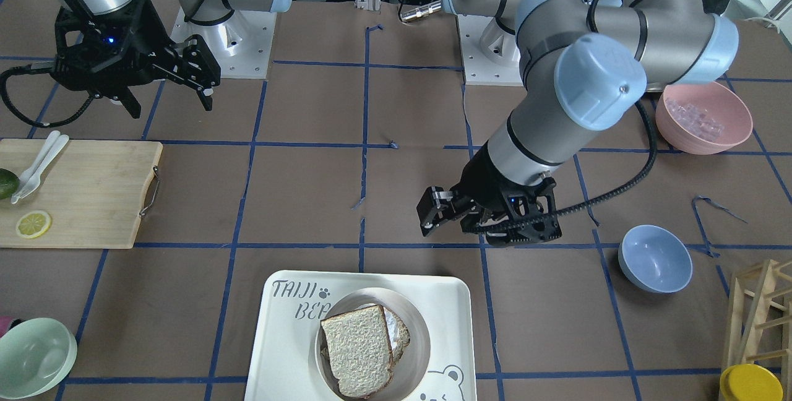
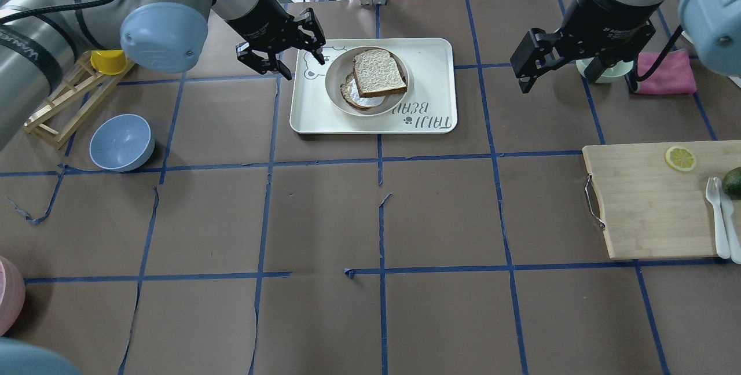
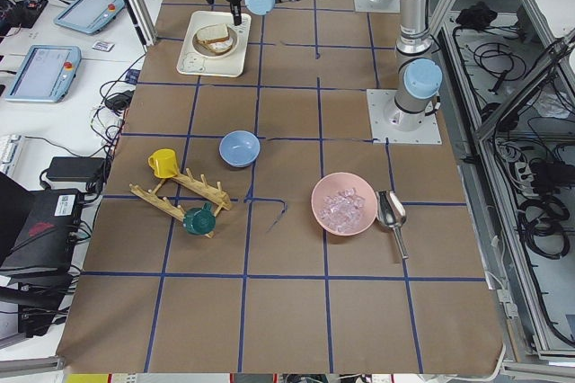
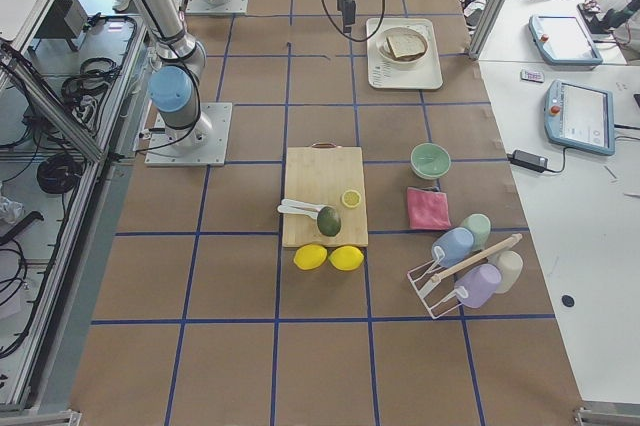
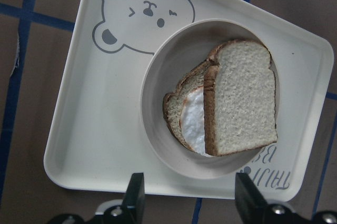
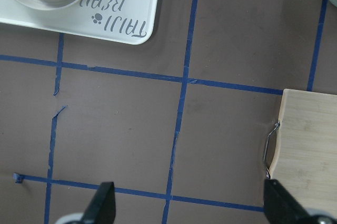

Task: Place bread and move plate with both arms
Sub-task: 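Open the left gripper and draw it back from the plate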

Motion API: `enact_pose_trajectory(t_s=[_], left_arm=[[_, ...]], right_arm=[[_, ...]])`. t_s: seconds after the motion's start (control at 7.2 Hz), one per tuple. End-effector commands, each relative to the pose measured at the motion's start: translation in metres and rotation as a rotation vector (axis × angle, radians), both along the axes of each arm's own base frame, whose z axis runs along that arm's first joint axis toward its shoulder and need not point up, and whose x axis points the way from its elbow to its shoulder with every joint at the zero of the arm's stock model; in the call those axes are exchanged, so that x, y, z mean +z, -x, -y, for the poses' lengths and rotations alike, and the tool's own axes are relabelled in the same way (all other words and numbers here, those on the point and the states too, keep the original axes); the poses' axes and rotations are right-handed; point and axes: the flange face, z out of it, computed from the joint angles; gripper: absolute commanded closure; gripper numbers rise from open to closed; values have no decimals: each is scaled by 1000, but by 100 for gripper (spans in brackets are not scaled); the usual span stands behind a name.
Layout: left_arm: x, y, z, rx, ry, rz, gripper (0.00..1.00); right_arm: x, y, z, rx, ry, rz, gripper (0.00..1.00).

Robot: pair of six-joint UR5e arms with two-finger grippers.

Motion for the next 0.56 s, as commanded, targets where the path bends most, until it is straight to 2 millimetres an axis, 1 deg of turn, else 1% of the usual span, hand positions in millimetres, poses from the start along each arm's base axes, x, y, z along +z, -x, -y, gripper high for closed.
enact_pose_trajectory(t_s=[0.0, 0.14, 0.28, 0.42], left_arm=[[40, 2, -72, -34, -68, 96, 0], [51, -1, -92, -68, -55, 98, 0], [55, -10, -104, -162, -33, 149, 0], [55, -17, -110, -233, -27, 219, 0]], right_arm=[[-1, 0, 1, -1, -2, -1, 0], [5, -2, 0, 1, 12, -17, 0], [9, -7, -4, -3, 26, -33, 0], [10, -5, -4, -15, 28, -62, 0]])
